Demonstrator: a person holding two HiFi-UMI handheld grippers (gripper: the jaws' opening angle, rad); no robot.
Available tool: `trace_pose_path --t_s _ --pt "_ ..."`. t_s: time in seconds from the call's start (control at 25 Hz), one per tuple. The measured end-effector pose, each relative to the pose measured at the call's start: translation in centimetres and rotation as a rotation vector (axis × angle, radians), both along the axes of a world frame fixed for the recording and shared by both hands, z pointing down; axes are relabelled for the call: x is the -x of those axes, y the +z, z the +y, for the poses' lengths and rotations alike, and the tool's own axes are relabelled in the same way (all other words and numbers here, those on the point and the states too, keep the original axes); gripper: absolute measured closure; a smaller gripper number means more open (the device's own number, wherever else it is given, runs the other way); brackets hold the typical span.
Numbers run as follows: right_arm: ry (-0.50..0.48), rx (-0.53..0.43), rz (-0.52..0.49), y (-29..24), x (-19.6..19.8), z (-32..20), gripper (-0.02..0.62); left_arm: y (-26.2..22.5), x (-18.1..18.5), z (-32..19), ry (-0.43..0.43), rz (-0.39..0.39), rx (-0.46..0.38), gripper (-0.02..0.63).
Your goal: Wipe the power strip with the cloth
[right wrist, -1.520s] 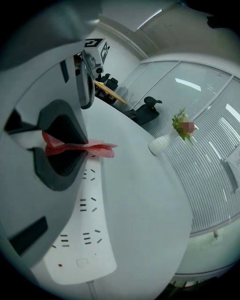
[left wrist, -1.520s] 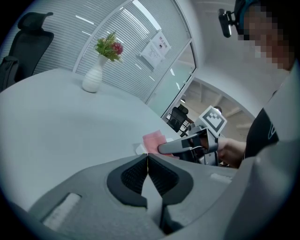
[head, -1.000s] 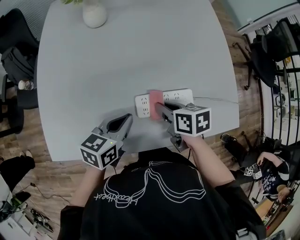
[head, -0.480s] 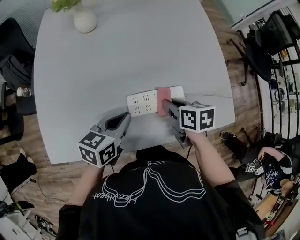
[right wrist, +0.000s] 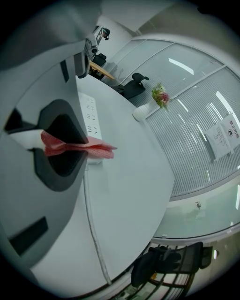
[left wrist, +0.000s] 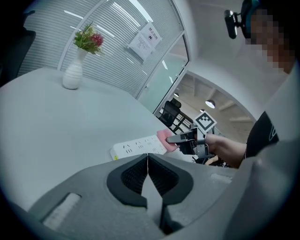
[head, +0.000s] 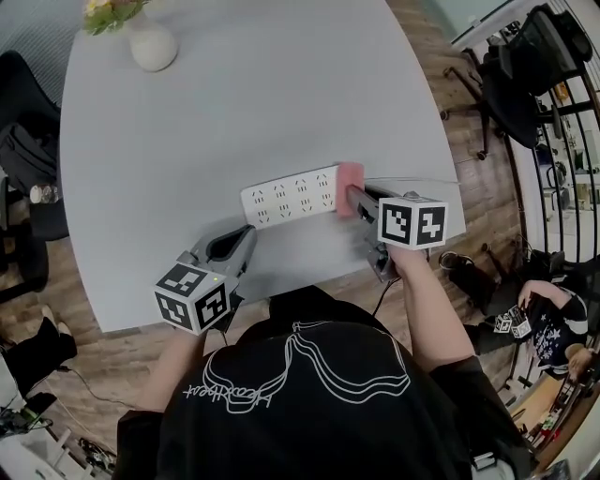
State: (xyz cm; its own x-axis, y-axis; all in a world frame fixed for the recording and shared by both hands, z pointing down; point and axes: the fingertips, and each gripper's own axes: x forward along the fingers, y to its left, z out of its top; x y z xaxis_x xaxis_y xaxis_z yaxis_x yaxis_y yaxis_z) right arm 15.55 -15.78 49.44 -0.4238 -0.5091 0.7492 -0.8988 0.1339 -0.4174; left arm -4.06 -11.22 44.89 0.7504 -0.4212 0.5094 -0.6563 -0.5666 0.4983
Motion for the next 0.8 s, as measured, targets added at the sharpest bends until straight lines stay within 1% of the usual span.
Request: trace_pose_path --t_s 0.4,0.6,0.8 --pt "0.034 -0.015 0.025 0.0 -2.5 0.2 0.545 0.6 0.0 1.0 -0.003 -0.027 0.018 0.592" --pt "0.062 -0.029 -0.032 -0.5 -3.0 0.4 0.548 0.6 -0.1 1.1 -0.020 -0.021 0.017 0.592" --pt "0.068 -0.078 -0.074 -2.5 -2.4 0.3 0.549 0.4 0.0 1.2 -0.031 -0.025 0.014 0.592"
